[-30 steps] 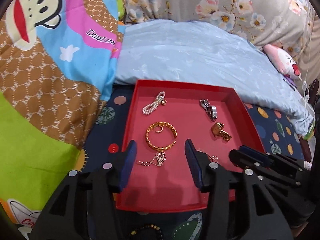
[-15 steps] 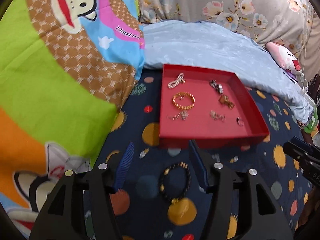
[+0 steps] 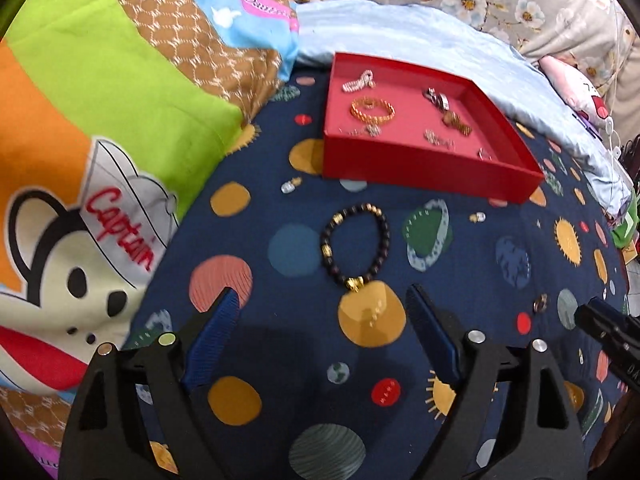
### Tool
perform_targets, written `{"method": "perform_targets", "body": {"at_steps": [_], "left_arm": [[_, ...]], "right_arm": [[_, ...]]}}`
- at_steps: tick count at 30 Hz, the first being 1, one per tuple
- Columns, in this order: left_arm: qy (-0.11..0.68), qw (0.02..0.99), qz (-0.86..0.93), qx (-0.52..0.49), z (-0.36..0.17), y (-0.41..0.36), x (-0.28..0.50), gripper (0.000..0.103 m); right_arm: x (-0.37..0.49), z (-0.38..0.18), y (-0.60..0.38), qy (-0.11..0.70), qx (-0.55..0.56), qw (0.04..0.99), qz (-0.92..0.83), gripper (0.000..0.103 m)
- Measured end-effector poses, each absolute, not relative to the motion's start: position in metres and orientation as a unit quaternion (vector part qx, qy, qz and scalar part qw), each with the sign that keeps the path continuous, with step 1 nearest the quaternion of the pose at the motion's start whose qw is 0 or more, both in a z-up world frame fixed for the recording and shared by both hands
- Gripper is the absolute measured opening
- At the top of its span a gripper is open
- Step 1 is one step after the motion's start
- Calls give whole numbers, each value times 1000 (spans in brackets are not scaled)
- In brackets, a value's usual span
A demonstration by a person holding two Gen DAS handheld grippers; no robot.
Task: Organize jewelry
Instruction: 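Grasp the black bead bracelet with the left tool while the right tool grasps the gold ring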
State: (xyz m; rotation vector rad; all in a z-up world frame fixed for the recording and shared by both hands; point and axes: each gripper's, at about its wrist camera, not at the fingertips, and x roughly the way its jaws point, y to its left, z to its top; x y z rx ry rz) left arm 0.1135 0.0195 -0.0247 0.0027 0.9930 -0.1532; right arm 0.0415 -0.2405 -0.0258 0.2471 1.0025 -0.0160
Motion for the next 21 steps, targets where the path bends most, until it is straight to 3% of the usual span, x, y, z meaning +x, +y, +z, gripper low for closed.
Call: {"method": "perform_targets", "body": {"at_steps": [12, 21], "left_arm": [[480, 874, -77, 2, -28, 17, 107, 83], [488, 868, -88, -24, -33, 21, 112, 83]], "right_arm": [[65, -50, -211, 492, 100, 865, 8, 47], [74, -57, -211, 497, 88, 863, -2, 6]]}}
